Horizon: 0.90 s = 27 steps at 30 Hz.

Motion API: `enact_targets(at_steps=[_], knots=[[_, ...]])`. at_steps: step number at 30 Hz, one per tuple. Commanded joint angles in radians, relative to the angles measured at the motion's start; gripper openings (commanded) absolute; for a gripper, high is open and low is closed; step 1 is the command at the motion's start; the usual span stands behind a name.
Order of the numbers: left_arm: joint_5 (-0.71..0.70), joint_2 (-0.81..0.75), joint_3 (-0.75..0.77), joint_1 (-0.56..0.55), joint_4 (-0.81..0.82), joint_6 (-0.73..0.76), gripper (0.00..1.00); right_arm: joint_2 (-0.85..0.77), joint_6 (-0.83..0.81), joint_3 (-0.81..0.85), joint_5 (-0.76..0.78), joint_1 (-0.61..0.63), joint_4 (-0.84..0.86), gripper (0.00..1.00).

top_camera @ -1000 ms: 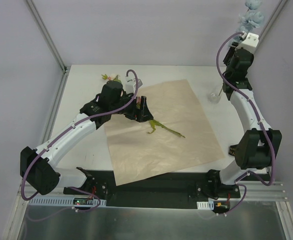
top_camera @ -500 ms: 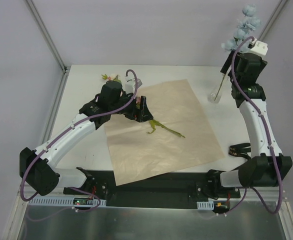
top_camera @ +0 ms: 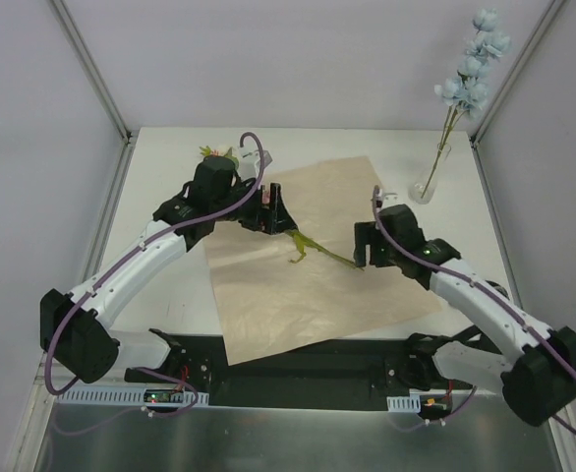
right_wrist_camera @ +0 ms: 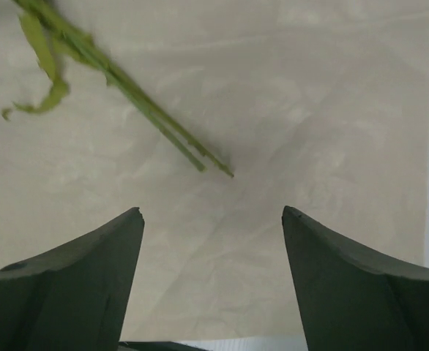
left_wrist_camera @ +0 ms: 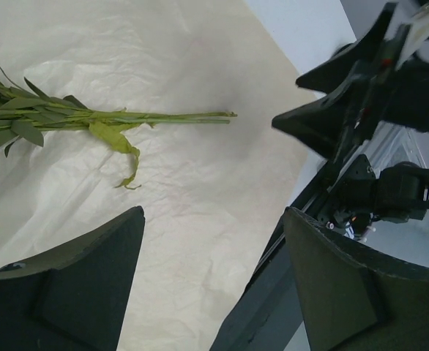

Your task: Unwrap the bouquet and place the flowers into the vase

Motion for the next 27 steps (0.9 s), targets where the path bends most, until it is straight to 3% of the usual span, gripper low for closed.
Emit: enact_targets(at_steps=[1,4,8,15,19,27], knots=[[0.049,0.035,-0.006,0.034,0.011,-0.052,0.75,0.178,-0.031,0.083,-0.031,0.093,-0.050,0.75],[0.060,0.049,-0.009,0.068,0.012,-0.077,0.74,0.358,-0.088,0.241,0.011,0.196,-0.115,0.67],[0.057,0.053,-0.021,0.128,0.020,-0.109,0.73,0.545,-0.137,0.377,-0.037,0.207,-0.130,0.57],[0.112,0.073,-0.019,0.173,0.028,-0.132,0.73,0.622,-0.222,0.358,-0.076,0.195,-0.106,0.49],[0.129,0.084,-0.027,0.177,0.041,-0.144,0.73,0.653,-0.251,0.348,-0.121,0.190,-0.078,0.37],[0.173,0.125,-0.029,0.182,0.054,-0.158,0.72,0.723,-0.326,0.359,-0.110,0.173,-0.033,0.39]])
